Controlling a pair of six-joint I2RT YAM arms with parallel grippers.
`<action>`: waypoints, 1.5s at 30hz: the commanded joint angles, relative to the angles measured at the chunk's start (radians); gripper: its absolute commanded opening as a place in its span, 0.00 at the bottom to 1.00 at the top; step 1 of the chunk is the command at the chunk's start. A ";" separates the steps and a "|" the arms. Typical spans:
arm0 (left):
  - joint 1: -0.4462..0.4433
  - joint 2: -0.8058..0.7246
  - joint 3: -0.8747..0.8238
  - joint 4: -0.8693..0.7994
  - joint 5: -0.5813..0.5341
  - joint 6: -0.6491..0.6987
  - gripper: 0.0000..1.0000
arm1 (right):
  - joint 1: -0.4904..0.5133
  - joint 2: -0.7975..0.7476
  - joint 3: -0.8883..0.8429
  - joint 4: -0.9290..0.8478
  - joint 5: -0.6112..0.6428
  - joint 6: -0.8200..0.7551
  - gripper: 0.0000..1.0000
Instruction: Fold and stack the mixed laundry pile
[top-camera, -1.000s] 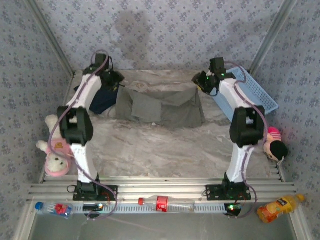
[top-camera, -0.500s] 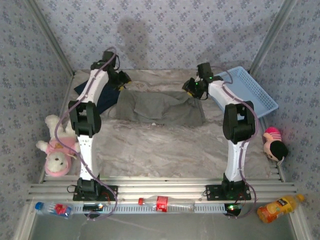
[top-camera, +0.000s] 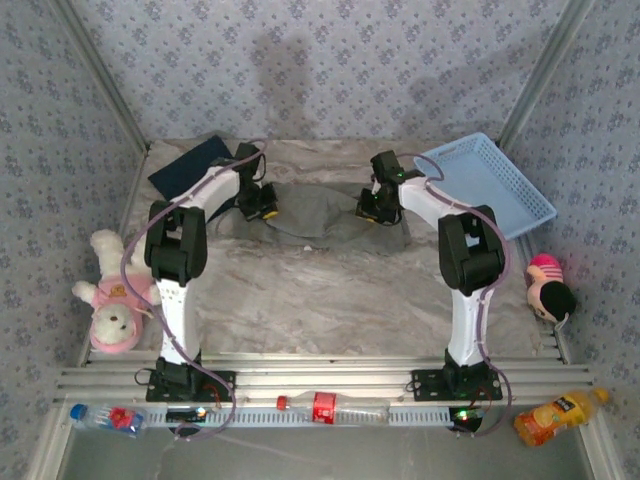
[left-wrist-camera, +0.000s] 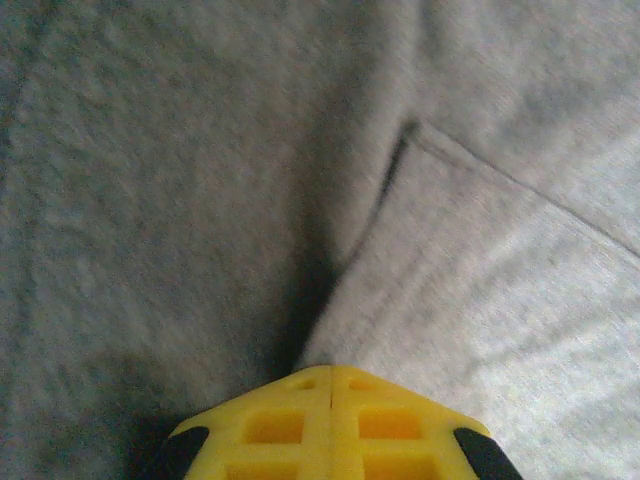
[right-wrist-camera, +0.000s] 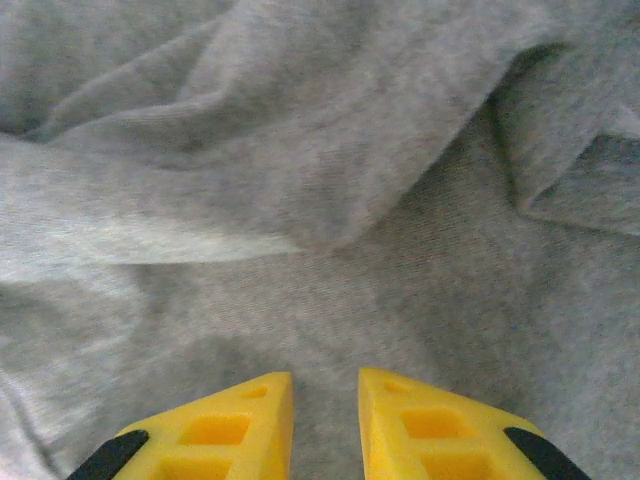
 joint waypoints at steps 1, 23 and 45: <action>0.001 0.010 -0.061 0.035 -0.065 -0.001 0.00 | 0.000 0.042 -0.025 -0.065 0.078 -0.075 0.25; -0.254 -0.753 -0.785 0.025 -0.305 -0.277 0.69 | 0.082 -0.807 -0.742 -0.125 -0.012 0.036 0.52; -0.048 -0.414 -0.537 -0.018 -0.330 -0.093 0.80 | -0.031 -0.433 -0.594 0.217 -0.173 0.336 0.49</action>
